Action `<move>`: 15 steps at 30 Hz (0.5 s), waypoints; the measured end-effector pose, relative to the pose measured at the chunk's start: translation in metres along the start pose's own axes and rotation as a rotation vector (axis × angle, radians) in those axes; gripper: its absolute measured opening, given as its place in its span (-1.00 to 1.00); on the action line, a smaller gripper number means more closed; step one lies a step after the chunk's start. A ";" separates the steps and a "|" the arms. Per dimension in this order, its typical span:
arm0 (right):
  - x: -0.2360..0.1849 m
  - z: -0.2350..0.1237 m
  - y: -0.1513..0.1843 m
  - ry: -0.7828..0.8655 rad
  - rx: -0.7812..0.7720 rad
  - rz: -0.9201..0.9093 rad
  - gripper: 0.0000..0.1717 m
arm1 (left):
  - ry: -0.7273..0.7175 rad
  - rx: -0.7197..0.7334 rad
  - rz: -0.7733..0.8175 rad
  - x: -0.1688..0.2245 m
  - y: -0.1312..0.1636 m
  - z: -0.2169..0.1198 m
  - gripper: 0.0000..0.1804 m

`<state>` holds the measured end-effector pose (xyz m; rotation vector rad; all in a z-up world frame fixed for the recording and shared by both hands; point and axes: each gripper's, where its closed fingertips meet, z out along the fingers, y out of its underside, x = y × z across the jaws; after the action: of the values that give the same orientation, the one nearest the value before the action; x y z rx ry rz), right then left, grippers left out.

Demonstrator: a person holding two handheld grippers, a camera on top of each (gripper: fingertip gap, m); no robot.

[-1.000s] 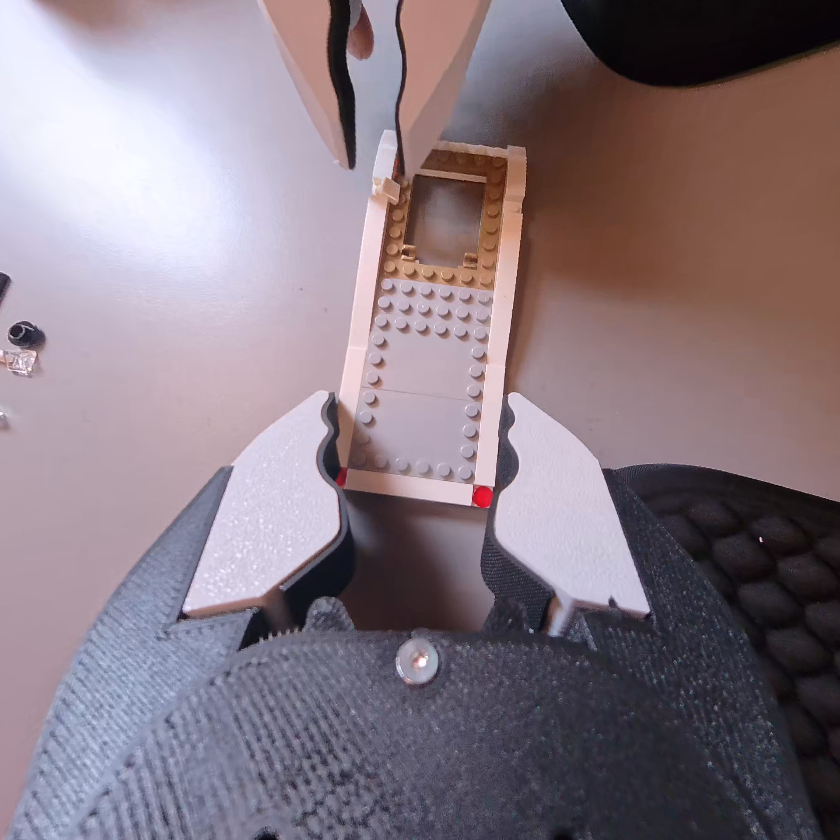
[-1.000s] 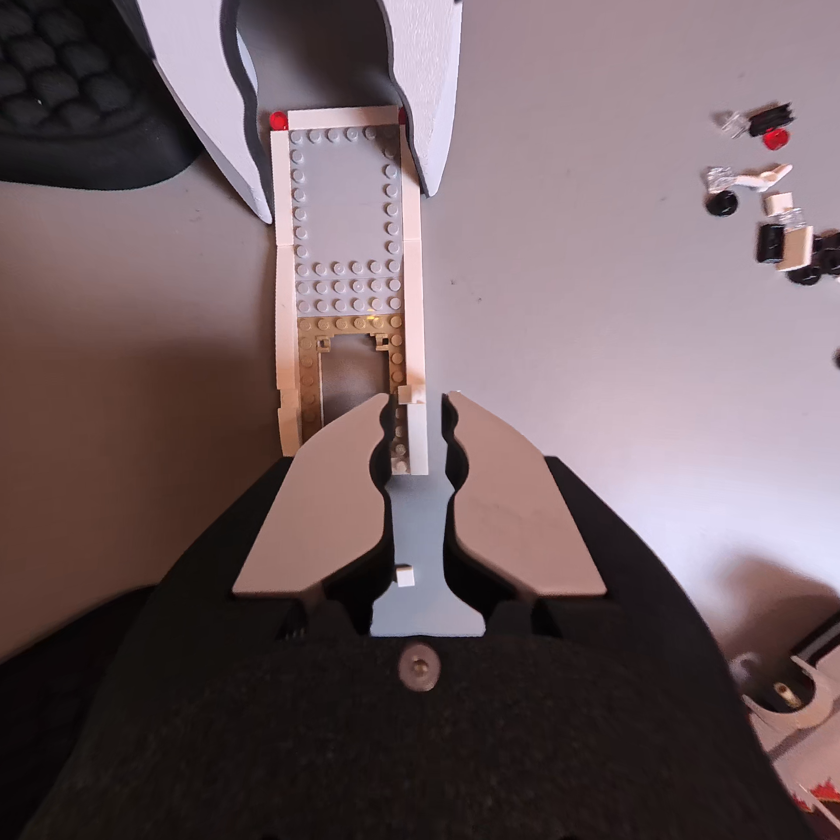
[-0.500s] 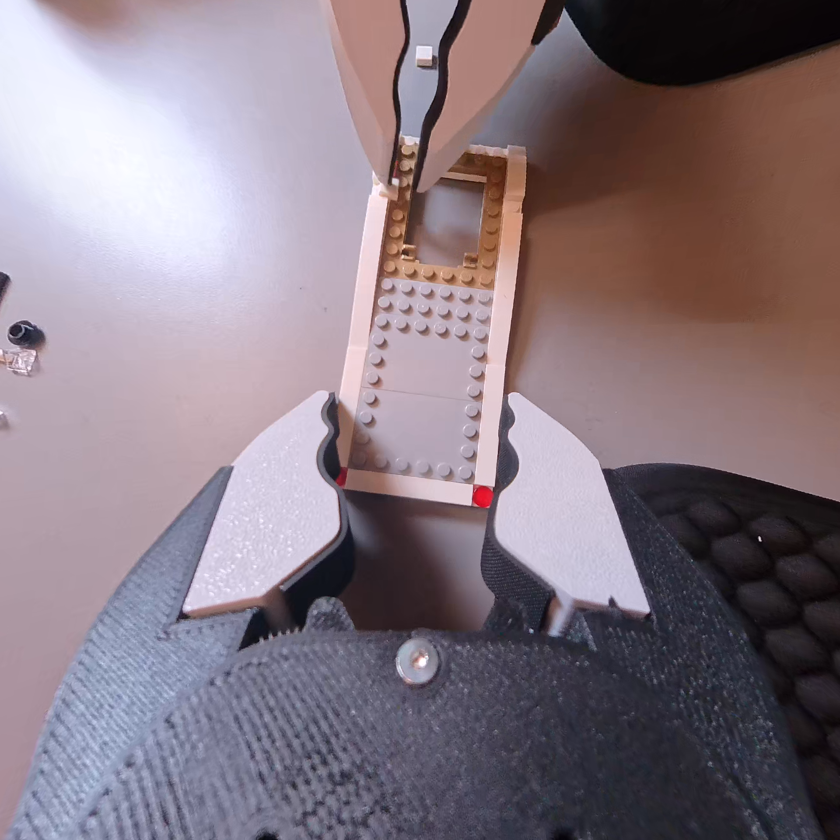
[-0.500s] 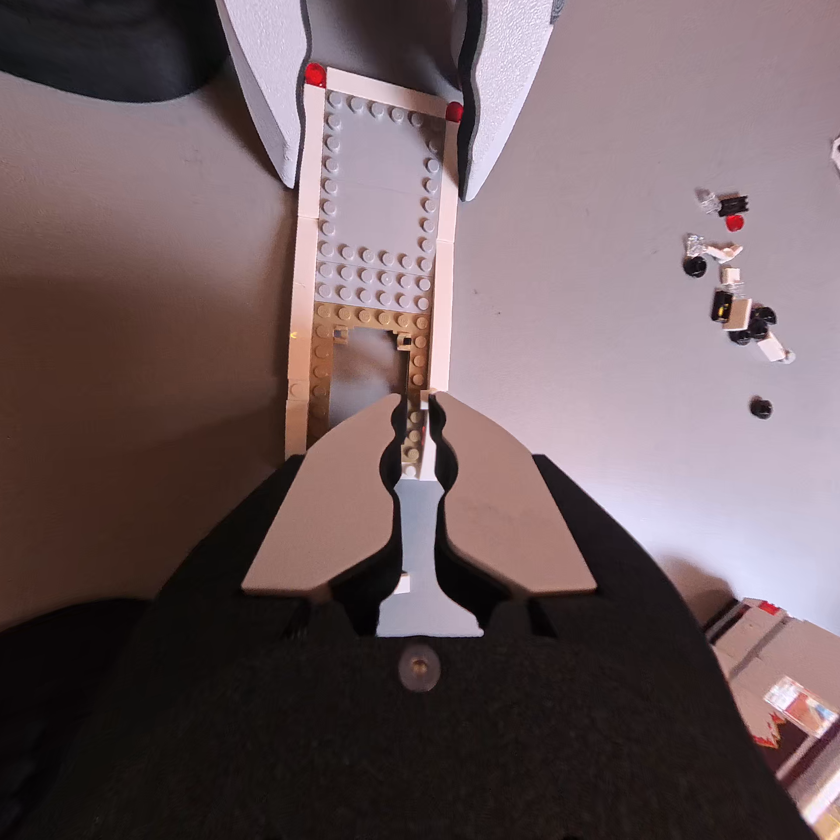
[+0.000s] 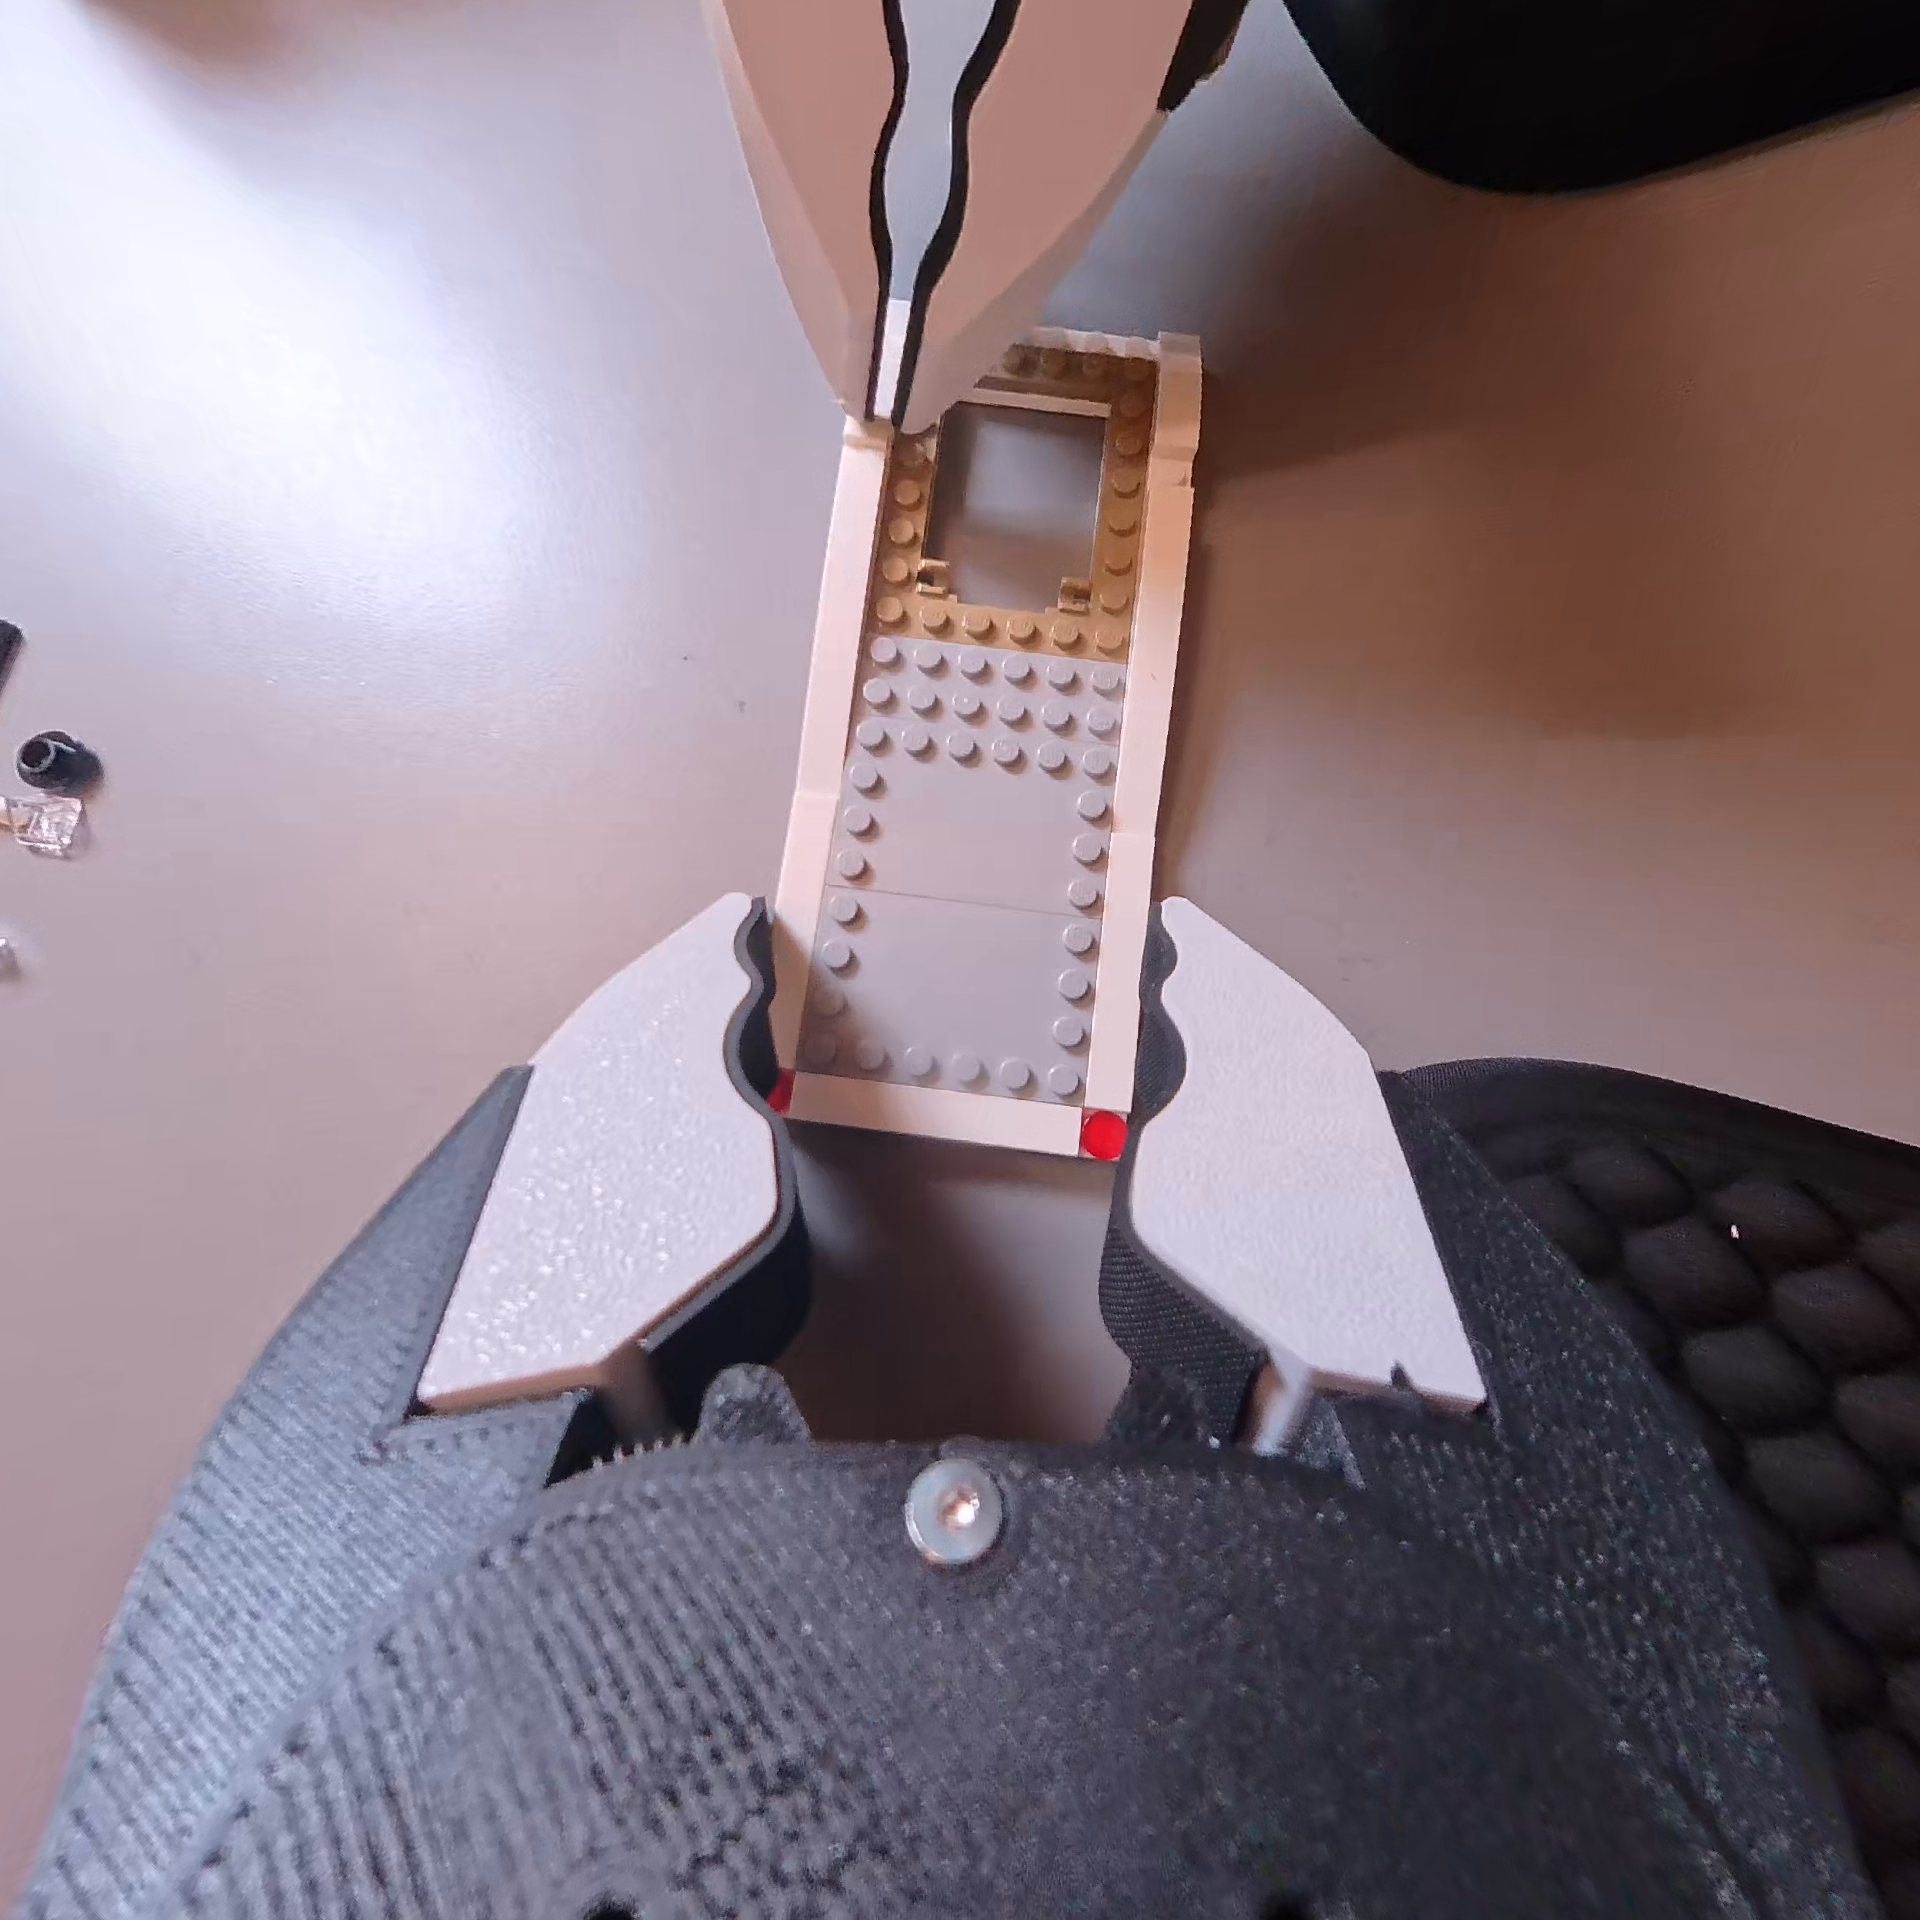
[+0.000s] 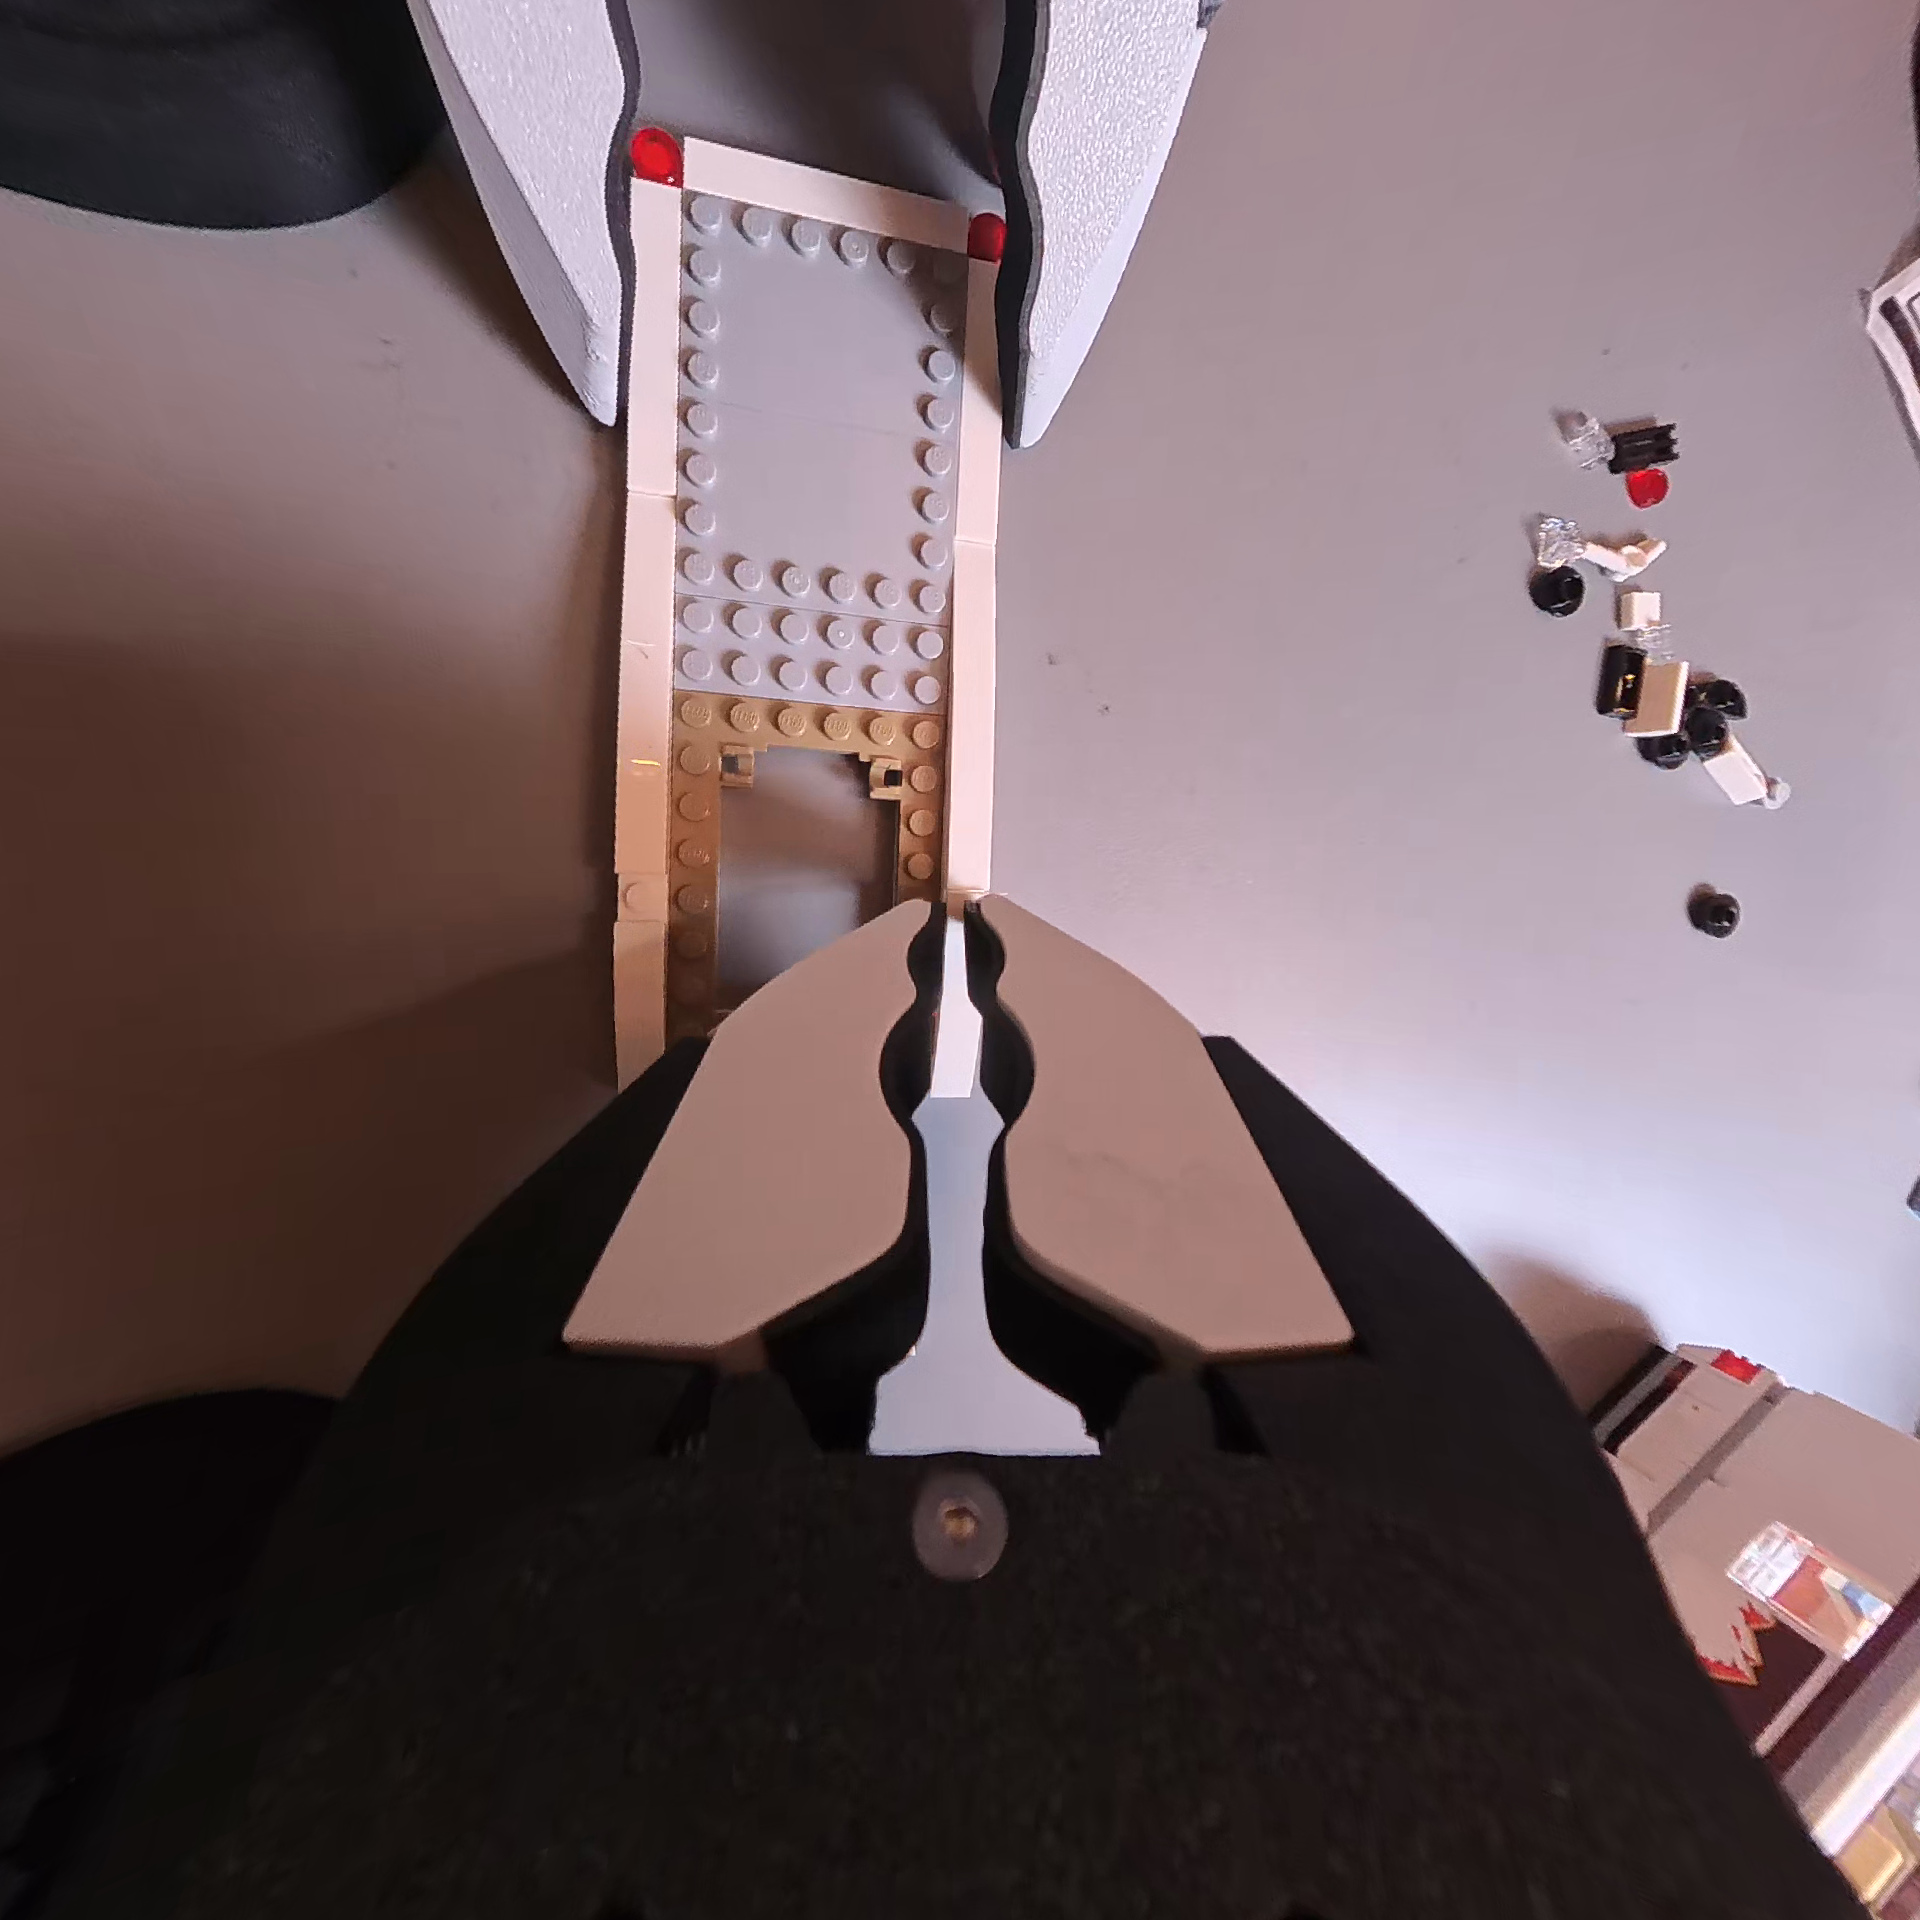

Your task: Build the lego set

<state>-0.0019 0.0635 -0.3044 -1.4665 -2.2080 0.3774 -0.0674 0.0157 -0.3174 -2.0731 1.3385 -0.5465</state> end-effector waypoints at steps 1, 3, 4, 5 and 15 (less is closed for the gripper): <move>0.000 0.000 0.000 0.000 -0.004 0.003 -0.97 | 0.000 0.000 0.000 0.000 0.000 0.000 -0.24; 0.000 0.000 0.000 -0.003 -0.011 0.007 -0.97 | 0.000 0.000 0.000 0.000 0.000 0.000 -0.24; 0.000 0.000 0.000 -0.006 -0.015 0.013 -0.97 | 0.000 -0.001 0.001 0.000 0.000 0.000 -0.24; 0.000 0.001 0.000 -0.010 -0.020 0.019 -0.97 | -0.001 -0.002 0.001 0.000 0.000 0.000 -0.24; -0.001 0.003 -0.001 -0.035 -0.108 -0.033 -1.00 | 0.001 -0.001 0.002 0.001 0.000 0.000 -0.24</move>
<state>-0.0036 0.0621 -0.3070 -1.4872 -2.3098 0.2780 -0.0673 0.0152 -0.3173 -2.0721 1.3419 -0.5461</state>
